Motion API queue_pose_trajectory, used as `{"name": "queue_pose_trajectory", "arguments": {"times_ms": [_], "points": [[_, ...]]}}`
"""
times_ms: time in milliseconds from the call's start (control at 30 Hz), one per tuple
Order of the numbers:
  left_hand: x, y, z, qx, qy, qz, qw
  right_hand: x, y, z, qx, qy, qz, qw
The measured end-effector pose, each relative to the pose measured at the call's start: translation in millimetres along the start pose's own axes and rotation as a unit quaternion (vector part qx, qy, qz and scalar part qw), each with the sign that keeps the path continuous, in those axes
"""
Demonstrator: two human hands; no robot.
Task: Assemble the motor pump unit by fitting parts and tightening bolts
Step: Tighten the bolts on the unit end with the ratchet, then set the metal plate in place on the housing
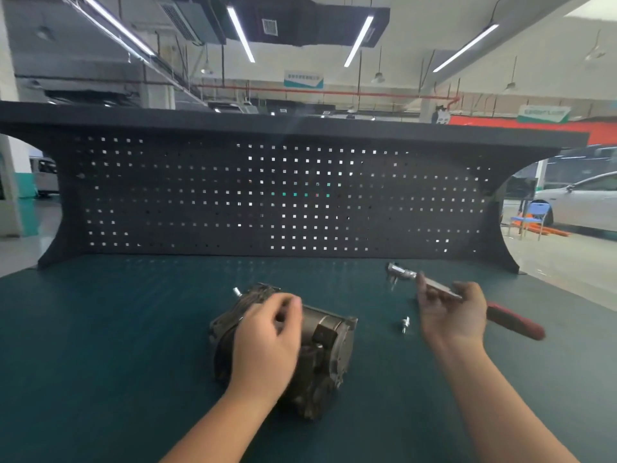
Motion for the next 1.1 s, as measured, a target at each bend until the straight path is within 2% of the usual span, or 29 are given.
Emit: {"name": "queue_pose_trajectory", "arguments": {"times_ms": [67, 100, 167, 267, 400, 500, 633, 700, 767, 867, 933, 967, 1100], "points": [[22.8, -20.7, 24.3, 0.046, -0.085, -0.082, 0.992, 10.8, -16.8, -5.0, -0.080, -0.014, -0.010, 0.997], [37.1, -26.7, 41.0, 0.083, -0.145, -0.080, 0.983, 14.6, -25.1, -7.8, -0.108, -0.019, -0.017, 0.994], [59.6, -27.8, 76.9, 0.176, -0.264, 0.005, 0.948, 20.0, -39.1, -14.1, -0.141, -0.020, -0.029, 0.989], [73.0, -11.7, 108.6, 0.159, -0.349, 0.129, 0.914, 23.4, -51.0, -27.9, -0.180, 0.011, -0.038, 0.983], [87.9, -2.3, 125.3, 0.176, -0.347, 0.186, 0.902, 22.0, -56.4, -42.0, -0.201, 0.077, -0.055, 0.975], [90.8, -1.1, 134.4, 0.152, -0.396, 0.175, 0.889, 17.5, -61.6, -48.9, -0.174, 0.149, -0.101, 0.968], [97.4, -1.5, 137.0, 0.248, -0.359, 0.139, 0.889, 7.1, -64.7, -49.7, -0.252, 0.199, -0.153, 0.934], [97.5, -2.4, 137.9, 0.267, -0.347, 0.133, 0.889, -3.9, -61.5, -60.8, -0.274, 0.264, -0.127, 0.916], [97.5, -5.0, 138.1, 0.262, -0.343, 0.122, 0.894, -15.9, -52.8, -70.7, -0.354, 0.296, -0.073, 0.884], [92.4, -10.1, 137.7, 0.249, -0.349, 0.098, 0.898, -33.3, -26.9, -86.7, -0.516, 0.195, 0.033, 0.834], [86.6, -15.1, 135.4, 0.239, -0.356, 0.074, 0.901, -53.2, -10.4, -101.0, -0.584, 0.127, 0.099, 0.796], [84.0, -18.3, 133.1, 0.228, -0.357, 0.057, 0.904, -59.4, -6.7, -106.4, -0.593, 0.102, 0.115, 0.791], [76.3, -41.8, 115.5, 0.177, -0.325, -0.042, 0.928, -68.7, 3.4, -101.2, -0.559, 0.016, 0.164, 0.813]]}}
Point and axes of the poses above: each hand's wrist, its own x-axis towards the middle knuckle, its own y-axis out of the palm, z = x × y, the point moved 7 cm from there along x, towards the middle knuckle
